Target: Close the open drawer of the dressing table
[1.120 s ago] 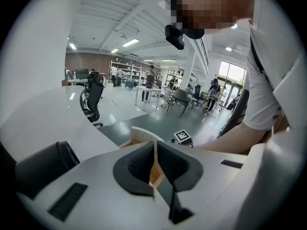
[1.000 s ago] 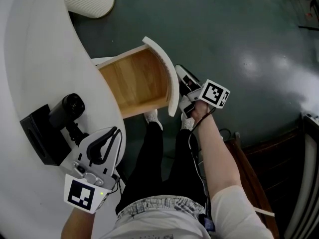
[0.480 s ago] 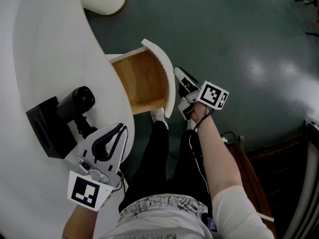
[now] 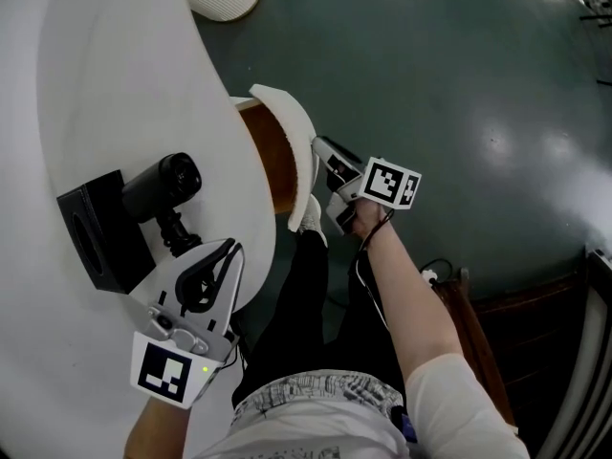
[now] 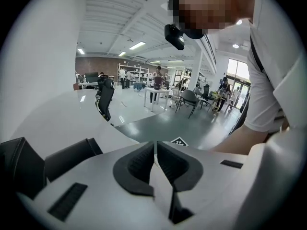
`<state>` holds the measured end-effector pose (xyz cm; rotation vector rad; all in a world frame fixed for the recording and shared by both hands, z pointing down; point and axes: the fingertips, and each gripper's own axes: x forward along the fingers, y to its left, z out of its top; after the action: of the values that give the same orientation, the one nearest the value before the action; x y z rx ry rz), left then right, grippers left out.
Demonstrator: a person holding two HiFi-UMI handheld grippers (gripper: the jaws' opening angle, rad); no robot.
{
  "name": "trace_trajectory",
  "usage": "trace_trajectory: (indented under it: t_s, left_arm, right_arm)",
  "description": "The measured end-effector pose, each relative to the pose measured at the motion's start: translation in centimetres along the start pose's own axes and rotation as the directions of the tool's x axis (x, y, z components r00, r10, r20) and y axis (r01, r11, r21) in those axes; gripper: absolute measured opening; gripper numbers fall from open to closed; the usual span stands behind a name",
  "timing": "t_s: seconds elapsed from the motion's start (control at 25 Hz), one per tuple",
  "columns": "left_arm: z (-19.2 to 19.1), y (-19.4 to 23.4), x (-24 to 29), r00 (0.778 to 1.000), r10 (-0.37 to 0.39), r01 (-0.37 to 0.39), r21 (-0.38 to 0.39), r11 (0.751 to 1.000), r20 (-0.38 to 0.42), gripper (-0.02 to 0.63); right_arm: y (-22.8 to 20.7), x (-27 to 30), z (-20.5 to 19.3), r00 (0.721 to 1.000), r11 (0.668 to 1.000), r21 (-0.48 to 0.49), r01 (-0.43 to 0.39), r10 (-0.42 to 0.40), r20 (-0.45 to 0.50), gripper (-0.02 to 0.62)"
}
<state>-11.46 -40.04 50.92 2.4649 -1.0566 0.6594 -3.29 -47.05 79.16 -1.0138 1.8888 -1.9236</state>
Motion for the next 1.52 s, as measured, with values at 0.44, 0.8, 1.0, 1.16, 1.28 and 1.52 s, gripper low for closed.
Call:
trace_trajectory:
  t_s: [0.44,0.8,1.0,1.16,1.28,1.52]
  left_arm:
    - [-0.7,1.5,-2.9,0.998,0.063,-0.063,-0.02,0.998,0.008,0.038]
    - [-0.9,2.3,-4.8,0.996,0.093,-0.093,-0.029,0.995,0.014,0.037]
    - [-1.2,2.8,-5.6,0.994,0.104,-0.103,-0.04,0.994,0.025,0.037]
    - [-1.5,3.1,-6.0,0.994,0.108,-0.107,-0.044,0.993,0.03,0.038]
    - [-1.6,3.3,-6.4,0.993,0.112,-0.11,-0.046,0.993,0.033,0.038]
    - [-1.2,3.2,-6.6,0.994,0.101,-0.099,-0.037,0.994,0.046,0.037]
  right_arm:
    - [1.7,3.5,-3.3,0.998,0.999,-0.015,-0.036,0.035,-0.06,0.116]
    - [3.3,7.2,-7.1,0.986,0.998,-0.048,-0.044,0.036,-0.161,0.117]
    - [3.4,7.6,-7.6,0.988,0.998,-0.044,-0.033,0.026,-0.153,0.117]
    - [3.4,7.8,-7.8,0.989,0.999,-0.045,-0.027,0.02,-0.149,0.117]
    - [3.4,7.9,-7.8,0.99,0.999,-0.039,-0.023,0.018,-0.142,0.118]
    - [2.9,6.5,-7.0,0.992,0.999,-0.047,0.001,-0.007,-0.127,0.173]
